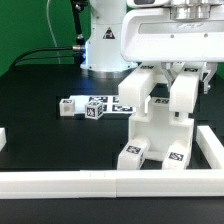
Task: Assemble chair
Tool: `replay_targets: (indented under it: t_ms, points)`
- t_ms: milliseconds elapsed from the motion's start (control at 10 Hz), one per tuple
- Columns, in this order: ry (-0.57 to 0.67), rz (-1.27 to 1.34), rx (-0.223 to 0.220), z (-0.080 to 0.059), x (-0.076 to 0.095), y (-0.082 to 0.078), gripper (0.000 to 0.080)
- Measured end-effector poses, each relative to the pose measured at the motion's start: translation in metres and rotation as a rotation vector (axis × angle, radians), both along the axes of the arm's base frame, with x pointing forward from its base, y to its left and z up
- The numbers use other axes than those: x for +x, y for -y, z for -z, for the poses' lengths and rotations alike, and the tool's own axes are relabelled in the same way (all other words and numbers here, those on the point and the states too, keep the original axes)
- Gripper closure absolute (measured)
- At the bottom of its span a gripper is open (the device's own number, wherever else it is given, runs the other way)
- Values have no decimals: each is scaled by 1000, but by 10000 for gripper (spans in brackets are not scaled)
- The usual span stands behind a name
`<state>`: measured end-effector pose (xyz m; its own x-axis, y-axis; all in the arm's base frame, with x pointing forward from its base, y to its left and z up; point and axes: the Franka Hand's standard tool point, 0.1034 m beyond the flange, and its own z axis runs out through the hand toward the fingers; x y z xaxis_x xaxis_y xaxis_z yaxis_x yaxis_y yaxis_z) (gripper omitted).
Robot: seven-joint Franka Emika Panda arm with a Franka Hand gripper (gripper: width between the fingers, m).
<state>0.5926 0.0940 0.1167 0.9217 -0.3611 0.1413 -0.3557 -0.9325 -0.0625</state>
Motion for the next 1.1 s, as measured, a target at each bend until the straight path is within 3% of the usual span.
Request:
replay_targets:
  t_ms: [700, 1100]
  points:
    - [46, -7, -1, -1, 5, -3, 515]
    - [25, 35, 18, 0, -14, -4, 515]
